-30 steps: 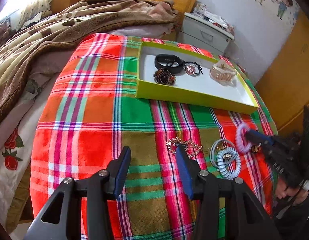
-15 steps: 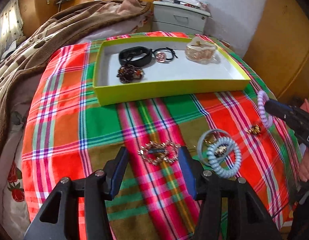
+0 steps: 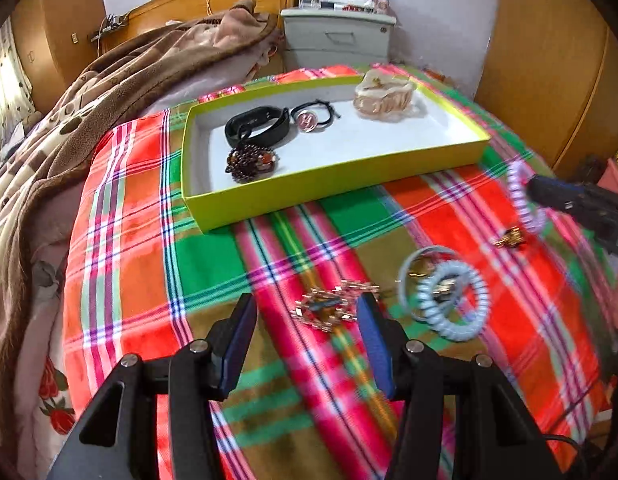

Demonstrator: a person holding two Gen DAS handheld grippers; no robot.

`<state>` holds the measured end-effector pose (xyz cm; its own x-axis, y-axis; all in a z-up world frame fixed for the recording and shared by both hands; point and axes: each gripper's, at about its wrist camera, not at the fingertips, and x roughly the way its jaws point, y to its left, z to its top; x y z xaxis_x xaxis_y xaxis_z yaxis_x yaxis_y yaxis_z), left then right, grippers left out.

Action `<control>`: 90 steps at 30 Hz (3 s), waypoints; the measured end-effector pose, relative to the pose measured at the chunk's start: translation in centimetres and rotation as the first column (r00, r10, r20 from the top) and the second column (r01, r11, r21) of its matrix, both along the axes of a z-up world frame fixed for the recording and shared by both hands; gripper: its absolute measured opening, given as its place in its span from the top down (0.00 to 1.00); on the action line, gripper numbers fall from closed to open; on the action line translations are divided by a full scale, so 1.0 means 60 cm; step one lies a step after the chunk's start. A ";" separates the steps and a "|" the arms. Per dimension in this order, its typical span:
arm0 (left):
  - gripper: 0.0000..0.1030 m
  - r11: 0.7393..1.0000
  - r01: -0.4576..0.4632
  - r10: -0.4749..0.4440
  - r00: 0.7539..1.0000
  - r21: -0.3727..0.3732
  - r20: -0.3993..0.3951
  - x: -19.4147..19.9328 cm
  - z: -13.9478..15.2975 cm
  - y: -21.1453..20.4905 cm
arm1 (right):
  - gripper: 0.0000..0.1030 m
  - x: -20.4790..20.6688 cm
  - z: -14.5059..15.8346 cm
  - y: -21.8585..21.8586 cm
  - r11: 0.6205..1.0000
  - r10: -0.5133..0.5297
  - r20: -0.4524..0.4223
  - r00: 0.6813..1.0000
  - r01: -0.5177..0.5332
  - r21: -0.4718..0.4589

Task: Organize jewelry
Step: 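Lift the pink hair tie with the right tool while the left tool approaches the gold chain bracelet, then grasp the gold chain bracelet with the left tool while the right tool holds the hair tie, then carry the gold chain bracelet and pink hair tie with both tools over the tray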

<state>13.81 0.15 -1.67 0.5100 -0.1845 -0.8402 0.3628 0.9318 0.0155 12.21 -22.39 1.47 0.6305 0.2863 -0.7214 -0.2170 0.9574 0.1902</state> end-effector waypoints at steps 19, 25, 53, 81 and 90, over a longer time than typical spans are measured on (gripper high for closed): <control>0.45 1.000 0.004 -0.004 1.000 0.005 -0.011 0.025 -0.014 -0.011 | 0.90 0.008 -0.004 0.008 1.000 0.000 -0.003 1.000 0.000 0.005; 0.61 1.000 -0.026 0.026 1.000 -0.017 -0.004 0.016 -0.014 0.000 | 0.90 0.012 -0.005 0.007 1.000 -0.004 -0.001 1.000 0.004 0.016; 0.62 0.988 -0.105 0.111 0.993 -0.114 0.047 0.037 0.065 0.021 | 0.91 0.041 0.036 0.015 1.000 -0.013 0.048 0.999 0.013 0.002; 0.62 0.984 -0.098 0.100 0.995 -0.151 0.008 0.201 0.056 -0.048 | 0.91 0.205 -0.006 -0.002 0.991 -0.086 -0.041 0.995 0.082 -0.103; 0.62 0.986 -0.113 0.111 0.993 -0.119 -0.025 0.228 0.020 -0.059 | 0.90 0.227 -0.042 0.010 0.977 -0.078 -0.075 0.994 0.061 -0.203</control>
<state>27.50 -3.38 -0.46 0.5182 -0.2272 -0.8245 0.2550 0.9613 -0.1046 25.83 -21.77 -1.03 0.5801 0.0883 -0.8097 -0.1405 0.9900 0.0073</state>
